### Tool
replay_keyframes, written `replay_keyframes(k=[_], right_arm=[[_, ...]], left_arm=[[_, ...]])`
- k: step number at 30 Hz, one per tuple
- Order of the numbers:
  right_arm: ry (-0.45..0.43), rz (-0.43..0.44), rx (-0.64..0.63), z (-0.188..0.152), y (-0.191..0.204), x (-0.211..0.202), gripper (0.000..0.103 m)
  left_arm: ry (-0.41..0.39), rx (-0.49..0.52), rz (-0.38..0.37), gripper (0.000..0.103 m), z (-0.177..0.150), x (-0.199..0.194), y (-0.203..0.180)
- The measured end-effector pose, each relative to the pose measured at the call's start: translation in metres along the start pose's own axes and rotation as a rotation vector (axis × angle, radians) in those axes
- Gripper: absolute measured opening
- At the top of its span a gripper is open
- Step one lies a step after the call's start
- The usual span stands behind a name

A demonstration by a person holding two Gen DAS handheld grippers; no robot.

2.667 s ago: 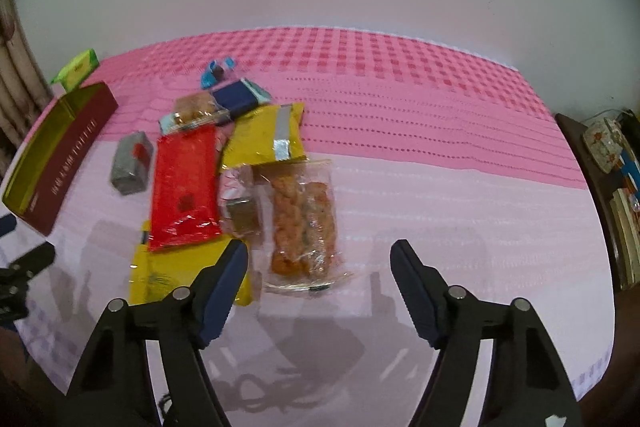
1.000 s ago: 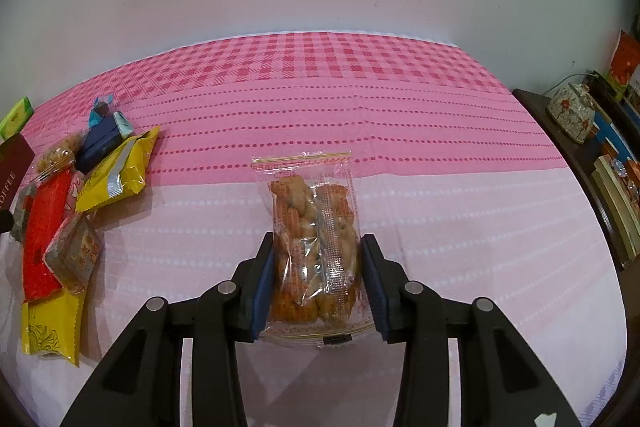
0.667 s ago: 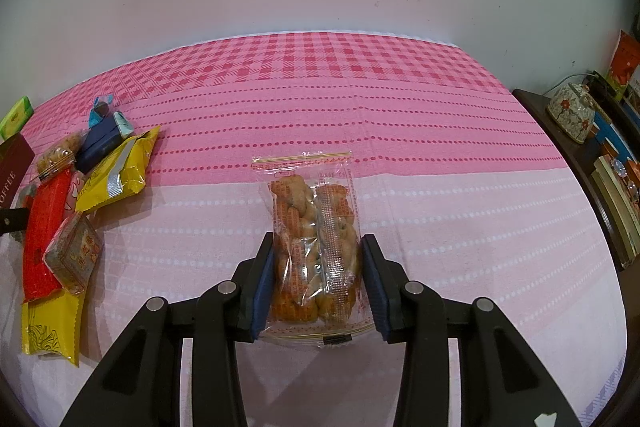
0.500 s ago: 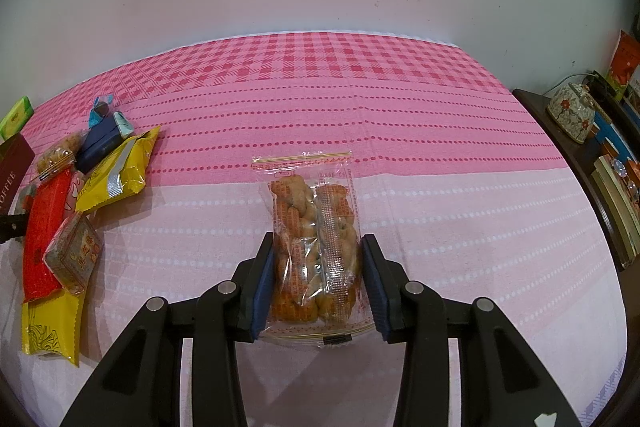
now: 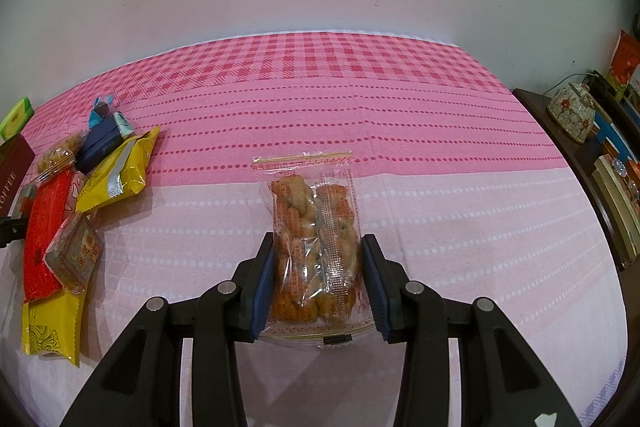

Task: Organize snacks
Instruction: 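Grasp the grey foil pack with the left tool and lift it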

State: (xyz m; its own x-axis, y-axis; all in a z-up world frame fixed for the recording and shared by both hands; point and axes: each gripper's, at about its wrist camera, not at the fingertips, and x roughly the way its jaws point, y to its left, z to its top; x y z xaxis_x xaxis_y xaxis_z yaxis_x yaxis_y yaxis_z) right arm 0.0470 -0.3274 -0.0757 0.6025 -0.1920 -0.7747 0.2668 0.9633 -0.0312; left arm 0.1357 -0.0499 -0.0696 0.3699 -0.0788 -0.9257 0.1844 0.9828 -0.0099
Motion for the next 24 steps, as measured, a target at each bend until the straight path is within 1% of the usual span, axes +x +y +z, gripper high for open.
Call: replay_keyframes(k=[7,15,20,24], right_arm=[[0.000,0.000,0.000,0.000,0.000,0.000,0.038],[0.000,0.001,0.000,0.000,0.000,0.000,0.038],[0.000,0.001,0.000,0.000,0.000,0.000,0.038],[0.000,0.001,0.000,0.000,0.000,0.000,0.038]], left_arm=[[-0.007,-0.007,-0.011,0.037,-0.003,-0.013,0.006],[-0.040,0.002,-0.026,0.037,-0.007,-0.043,0.016],[-0.079,0.015,-0.019,0.037,-0.009,-0.065,0.031],[-0.105,0.015,-0.002,0.037,-0.007,-0.080,0.055]])
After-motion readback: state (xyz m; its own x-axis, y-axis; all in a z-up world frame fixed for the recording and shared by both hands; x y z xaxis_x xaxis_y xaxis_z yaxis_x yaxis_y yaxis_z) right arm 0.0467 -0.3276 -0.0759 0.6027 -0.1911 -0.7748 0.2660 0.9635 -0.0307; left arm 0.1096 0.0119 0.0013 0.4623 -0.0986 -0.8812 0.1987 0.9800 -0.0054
